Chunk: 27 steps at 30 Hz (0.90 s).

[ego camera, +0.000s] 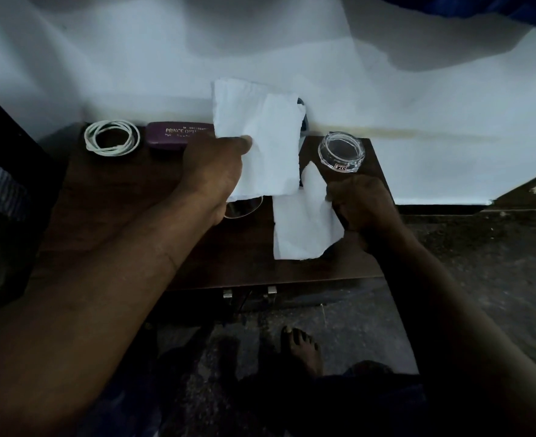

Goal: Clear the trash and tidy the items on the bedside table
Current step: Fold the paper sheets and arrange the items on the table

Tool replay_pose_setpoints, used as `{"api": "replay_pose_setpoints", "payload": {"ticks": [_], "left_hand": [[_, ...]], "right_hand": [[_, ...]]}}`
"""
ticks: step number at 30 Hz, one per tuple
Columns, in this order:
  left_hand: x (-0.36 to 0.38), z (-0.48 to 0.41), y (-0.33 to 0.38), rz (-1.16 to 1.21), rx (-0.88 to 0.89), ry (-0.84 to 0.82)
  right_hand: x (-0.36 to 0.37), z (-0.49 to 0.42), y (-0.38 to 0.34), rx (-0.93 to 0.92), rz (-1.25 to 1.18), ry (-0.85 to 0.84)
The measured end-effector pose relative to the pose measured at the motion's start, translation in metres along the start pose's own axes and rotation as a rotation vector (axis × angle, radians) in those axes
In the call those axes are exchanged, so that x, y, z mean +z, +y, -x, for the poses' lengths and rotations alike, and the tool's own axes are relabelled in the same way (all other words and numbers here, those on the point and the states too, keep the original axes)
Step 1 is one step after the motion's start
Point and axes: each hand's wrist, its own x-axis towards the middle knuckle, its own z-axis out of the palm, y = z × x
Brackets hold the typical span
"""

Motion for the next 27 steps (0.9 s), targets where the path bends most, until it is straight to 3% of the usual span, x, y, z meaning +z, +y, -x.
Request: {"api": "replay_pose_setpoints", "payload": {"ticks": [6, 12, 27], "left_hand": [[0.001, 0.000, -0.001, 0.004, -0.008, 0.002], [0.001, 0.001, 0.001, 0.018, -0.005, -0.004], [0.000, 0.003, 0.003, 0.020, -0.003, -0.007]], "right_hand": [[0.003, 0.006, 0.014, -0.181, 0.319, 0.092], [0.003, 0.007, 0.013, -0.209, 0.471, 0.083], [-0.001, -0.006, 0.025, -0.114, 0.307, 0.152]]}}
